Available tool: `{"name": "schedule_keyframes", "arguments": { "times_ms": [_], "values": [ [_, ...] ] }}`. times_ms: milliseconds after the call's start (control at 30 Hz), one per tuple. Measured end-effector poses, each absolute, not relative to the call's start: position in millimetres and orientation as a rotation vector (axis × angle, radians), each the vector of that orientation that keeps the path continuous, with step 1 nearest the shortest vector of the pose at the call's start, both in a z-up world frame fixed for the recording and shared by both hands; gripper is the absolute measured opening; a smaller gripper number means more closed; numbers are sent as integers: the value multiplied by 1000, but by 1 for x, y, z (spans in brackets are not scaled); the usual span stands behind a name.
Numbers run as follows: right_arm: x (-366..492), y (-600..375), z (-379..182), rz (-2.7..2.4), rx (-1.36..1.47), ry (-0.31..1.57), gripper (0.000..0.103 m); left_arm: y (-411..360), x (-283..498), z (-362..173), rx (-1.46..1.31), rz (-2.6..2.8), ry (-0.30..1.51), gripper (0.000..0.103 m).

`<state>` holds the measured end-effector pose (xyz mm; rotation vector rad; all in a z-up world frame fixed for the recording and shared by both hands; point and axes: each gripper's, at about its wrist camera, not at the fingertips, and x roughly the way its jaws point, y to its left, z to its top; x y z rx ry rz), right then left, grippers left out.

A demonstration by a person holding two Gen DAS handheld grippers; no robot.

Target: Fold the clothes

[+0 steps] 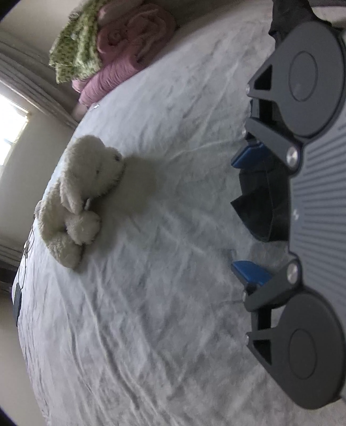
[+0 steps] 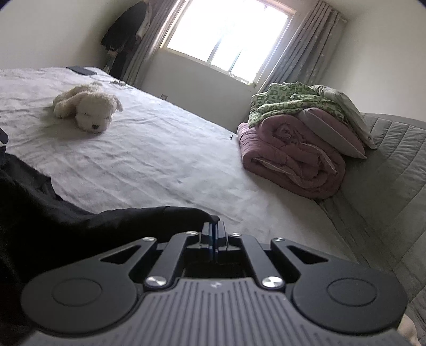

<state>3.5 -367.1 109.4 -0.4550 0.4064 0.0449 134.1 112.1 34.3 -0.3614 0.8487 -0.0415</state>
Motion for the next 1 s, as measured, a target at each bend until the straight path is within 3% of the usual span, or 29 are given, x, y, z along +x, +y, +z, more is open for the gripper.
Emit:
{"name": "schedule_keyframes", "arguments": {
  "times_ms": [100, 133, 167, 200, 233, 267, 333, 800, 1000],
  "values": [
    [5, -368, 108, 51, -445, 417, 1, 103, 136, 32, -320, -62, 846, 75],
    [5, -369, 108, 54, -442, 420, 1, 100, 137, 32, -306, -71, 844, 67],
    [6, -369, 108, 56, -439, 423, 1, 96, 137, 31, -283, -79, 845, 49],
    [6, -369, 108, 57, -434, 425, 1, 92, 136, 29, -254, -85, 848, 38],
    [6, -370, 109, 55, -430, 423, 1, 89, 135, 29, -231, -91, 849, 16],
    [6, -371, 109, 51, -428, 417, 1, 88, 134, 29, -214, -96, 848, 8],
    [5, -371, 111, 41, -429, 404, 1, 88, 131, 33, -198, -107, 841, 3],
    [-25, -370, 131, 6, -482, 197, 1, 141, 87, 113, -405, -131, 500, 3],
    [-20, -368, 124, 5, -523, 235, 1, 131, 105, 94, -422, -184, 614, 2]
  ]
}}
